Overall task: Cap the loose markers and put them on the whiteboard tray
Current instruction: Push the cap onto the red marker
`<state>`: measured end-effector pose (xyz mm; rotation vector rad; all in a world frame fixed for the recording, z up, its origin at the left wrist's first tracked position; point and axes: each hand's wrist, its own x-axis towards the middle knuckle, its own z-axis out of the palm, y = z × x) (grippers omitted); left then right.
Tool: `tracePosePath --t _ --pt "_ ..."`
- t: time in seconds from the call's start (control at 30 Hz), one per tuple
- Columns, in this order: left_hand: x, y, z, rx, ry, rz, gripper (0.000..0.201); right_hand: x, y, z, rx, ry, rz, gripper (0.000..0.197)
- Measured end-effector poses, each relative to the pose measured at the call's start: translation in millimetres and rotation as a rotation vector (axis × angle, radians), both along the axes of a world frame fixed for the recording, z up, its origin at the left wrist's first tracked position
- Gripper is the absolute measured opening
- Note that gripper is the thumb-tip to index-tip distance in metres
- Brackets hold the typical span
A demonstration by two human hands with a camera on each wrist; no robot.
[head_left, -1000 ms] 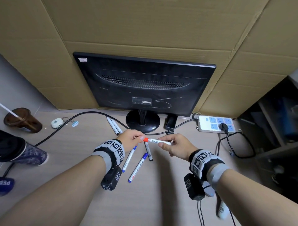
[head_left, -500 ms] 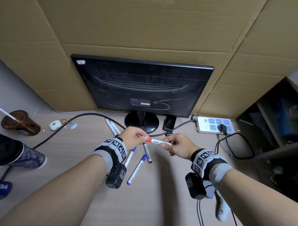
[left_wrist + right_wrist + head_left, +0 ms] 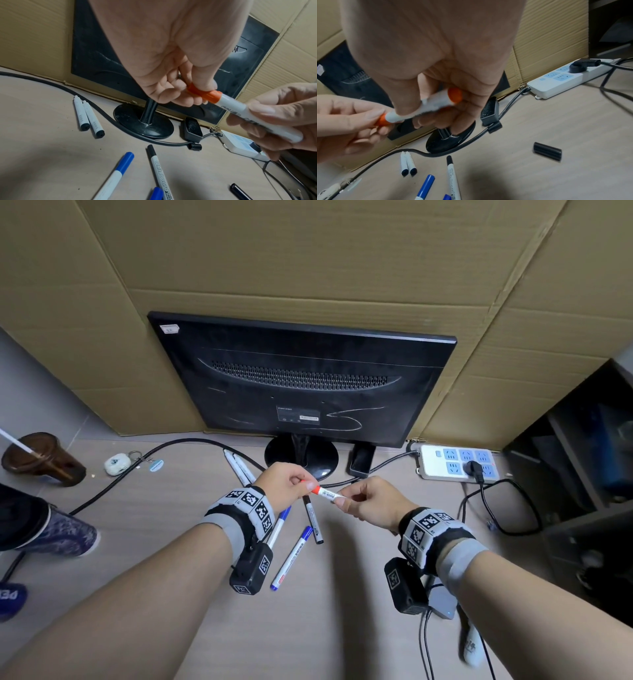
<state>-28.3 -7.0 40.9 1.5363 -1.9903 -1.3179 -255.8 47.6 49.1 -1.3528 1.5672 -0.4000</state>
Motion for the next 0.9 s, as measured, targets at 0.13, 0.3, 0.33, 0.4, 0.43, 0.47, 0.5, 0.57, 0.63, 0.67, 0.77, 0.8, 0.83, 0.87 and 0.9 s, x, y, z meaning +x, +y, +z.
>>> tracePosePath --t 0.13,0.3,0.33,0.4,0.43,0.47,0.5,0.57,0.63,0.67,0.77,0.8,0.83,0.87,0.9 --pt "1.8 2.1 -9.5 0.067 0.008 0.073 0.016 5.7 -2.8 -15.5 0.074 0.097 0.04 0.009" --pt "24.6 4.5 -33.8 0.1 -0.22 0.119 0.009 6.4 3.3 -37.9 0.168 0.268 0.04 0.015" --pt "30.7 3.8 -38.9 0.119 -0.25 0.123 0.015 6.1 4.3 -43.4 0.18 0.306 0.036 0.015" --pt "40.7 2.6 -49.5 0.15 -0.27 0.123 0.03 7.5 5.6 -56.7 0.205 0.345 0.038 0.016" --pt "44.8 2.5 -54.8 0.156 -0.279 0.132 0.038 9.5 6.2 -62.1 0.222 0.357 0.046 0.018" --pt "48.2 2.3 -59.2 0.16 -0.289 0.146 0.044 11.7 6.6 -67.9 0.236 0.367 0.055 0.019" --pt "51.2 2.1 -63.6 0.165 -0.29 0.162 0.047 14.2 7.2 -73.7 0.251 0.375 0.062 0.02" --pt "56.8 0.8 -72.7 0.182 -0.274 0.193 0.049 19.5 8.0 -83.3 0.267 0.383 0.067 0.022" --pt "61.4 -1.9 -80.1 0.203 -0.281 0.194 0.047 23.7 7.3 -91.3 0.28 0.39 0.058 0.019" --pt "63.4 -3.5 -82.5 0.209 -0.29 0.186 0.047 25.3 6.8 -94.3 0.292 0.398 0.061 0.019" --pt "69.4 -10.4 -88.9 0.213 -0.339 0.185 0.046 27.8 3.1 -100.3 0.3 0.403 0.077 0.022" --pt "71.4 -13.8 -89.5 0.211 -0.352 0.194 0.046 28.0 1.1 -102.2 0.299 0.396 0.065 0.022" --pt "73.3 -17.8 -89.9 0.21 -0.361 0.205 0.046 27.9 -1.8 -103.6 0.296 0.388 0.042 0.021" --pt "74.9 -22.3 -90.0 0.205 -0.37 0.219 0.045 27.6 -5.4 -104.1 0.279 0.391 0.017 0.021" --pt "76.5 -27.3 -90.5 0.197 -0.383 0.238 0.045 27.3 -9.4 -104.7 0.25 0.411 -0.014 0.022"
